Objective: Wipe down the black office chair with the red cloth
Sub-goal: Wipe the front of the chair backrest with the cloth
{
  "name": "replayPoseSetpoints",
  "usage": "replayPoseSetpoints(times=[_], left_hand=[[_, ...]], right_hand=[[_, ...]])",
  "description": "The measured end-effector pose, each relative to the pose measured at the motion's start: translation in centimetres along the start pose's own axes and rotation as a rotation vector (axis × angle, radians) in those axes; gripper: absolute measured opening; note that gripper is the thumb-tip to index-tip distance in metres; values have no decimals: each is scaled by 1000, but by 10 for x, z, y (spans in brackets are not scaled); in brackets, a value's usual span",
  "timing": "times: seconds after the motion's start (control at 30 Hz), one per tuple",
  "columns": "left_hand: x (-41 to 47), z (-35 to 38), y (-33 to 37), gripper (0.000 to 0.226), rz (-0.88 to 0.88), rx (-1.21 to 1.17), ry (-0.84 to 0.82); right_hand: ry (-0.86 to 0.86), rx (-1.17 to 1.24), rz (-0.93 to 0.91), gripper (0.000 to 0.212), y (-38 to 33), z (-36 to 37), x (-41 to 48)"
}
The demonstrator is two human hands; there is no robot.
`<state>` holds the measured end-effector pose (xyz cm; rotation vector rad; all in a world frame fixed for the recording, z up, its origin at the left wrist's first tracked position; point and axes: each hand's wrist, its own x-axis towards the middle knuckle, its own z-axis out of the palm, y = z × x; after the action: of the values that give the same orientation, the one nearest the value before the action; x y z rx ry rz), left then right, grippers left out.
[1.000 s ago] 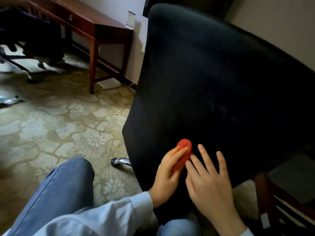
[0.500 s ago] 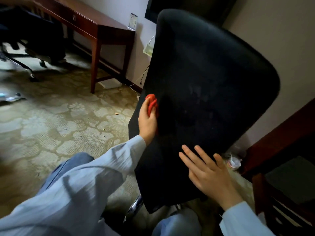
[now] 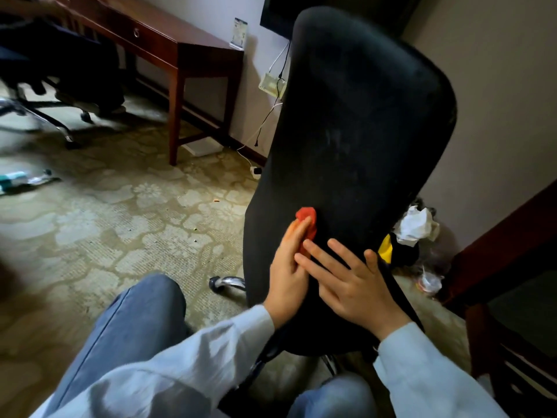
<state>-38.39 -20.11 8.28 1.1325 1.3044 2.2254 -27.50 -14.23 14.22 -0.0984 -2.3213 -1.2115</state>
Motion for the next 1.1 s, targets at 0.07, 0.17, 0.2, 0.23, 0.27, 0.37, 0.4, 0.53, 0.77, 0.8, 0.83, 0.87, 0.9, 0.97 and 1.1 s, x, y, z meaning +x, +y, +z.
replayPoseSetpoints(times=[0.07, 0.17, 0.2, 0.23, 0.27, 0.37, 0.4, 0.53, 0.77, 0.8, 0.83, 0.87, 0.9, 0.97, 1.1], left_hand=[[-23, 1, -1, 61, 29, 46, -46], [-36, -4, 6, 47, -37, -125, -27], [-32, -5, 14, 43, -57, -171, 38], [-22, -6, 23, 39, -68, -207, 122], [-9, -6, 32, 37, -84, -241, 224], [43, -9, 47, 35, -87, -251, 421], [58, -8, 49, 35, -86, -228, 405], [85, 8, 47, 36, -73, -134, 207], [50, 22, 55, 37, 108, -62, 174], [42, 22, 57, 38, 149, -71, 135], [33, 22, 59, 39, 176, -68, 101], [24, 21, 59, 40, 187, -48, 74], [16, 19, 59, 40, 191, -14, 55], [1, 12, 57, 39, 233, 53, 10], [-15, -1, 55, 34, 490, 249, -133]], right_hand=[[4, 57, 15, 58, 0, 1, 5], [12, 154, 20, 66, -2, 1, 9], [16, 187, 21, 69, -2, 1, 10], [30, 212, 27, 71, -3, 0, 9], [56, 222, 41, 71, -4, 0, 9], [175, 191, 172, 60, -4, -2, 6], [209, 199, 250, 53, -3, -2, 4], [136, 502, 631, 70, -4, -9, 3], [-52, 885, 793, 75, -9, -14, 8], [-74, 932, 792, 75, -6, -15, 7], [-90, 975, 790, 77, -3, -14, 6], [-100, 1025, 793, 78, -1, -14, 7], [-101, 1085, 806, 77, 2, -13, 7], [-73, 1174, 825, 76, 4, -16, 9], [35, 1228, 817, 78, 9, -32, 15]])
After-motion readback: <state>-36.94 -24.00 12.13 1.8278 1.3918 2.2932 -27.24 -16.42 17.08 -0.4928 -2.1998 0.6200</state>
